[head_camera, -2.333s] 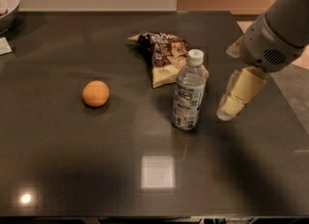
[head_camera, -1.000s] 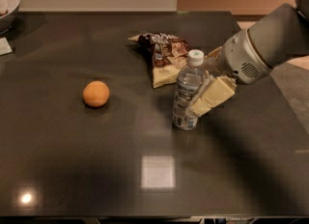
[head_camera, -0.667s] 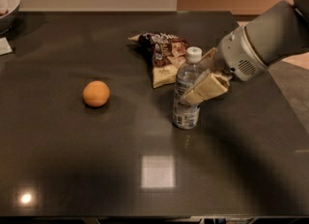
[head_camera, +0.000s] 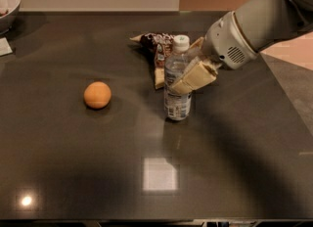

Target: Move blue plastic bottle near orange

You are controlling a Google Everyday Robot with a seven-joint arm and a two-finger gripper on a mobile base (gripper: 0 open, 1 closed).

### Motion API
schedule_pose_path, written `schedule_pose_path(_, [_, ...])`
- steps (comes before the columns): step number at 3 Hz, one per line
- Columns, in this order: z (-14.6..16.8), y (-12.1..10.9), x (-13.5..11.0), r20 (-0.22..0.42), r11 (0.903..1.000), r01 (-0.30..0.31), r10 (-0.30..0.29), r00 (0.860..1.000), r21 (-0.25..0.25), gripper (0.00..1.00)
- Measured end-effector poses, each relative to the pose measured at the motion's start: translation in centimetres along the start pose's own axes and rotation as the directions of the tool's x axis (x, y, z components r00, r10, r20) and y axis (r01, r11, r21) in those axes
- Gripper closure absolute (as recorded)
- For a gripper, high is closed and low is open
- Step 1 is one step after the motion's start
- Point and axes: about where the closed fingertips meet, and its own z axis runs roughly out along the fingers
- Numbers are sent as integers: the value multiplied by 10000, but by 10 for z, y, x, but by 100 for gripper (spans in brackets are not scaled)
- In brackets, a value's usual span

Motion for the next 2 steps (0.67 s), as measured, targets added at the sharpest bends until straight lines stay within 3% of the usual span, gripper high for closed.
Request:
schedule_pose_path(1, [14,-12,-20,350,9996,252,-247,9991,-145,100])
schedule_pose_path(2, [35,-24,-37,593,9985,426,-404,9974,-354,100])
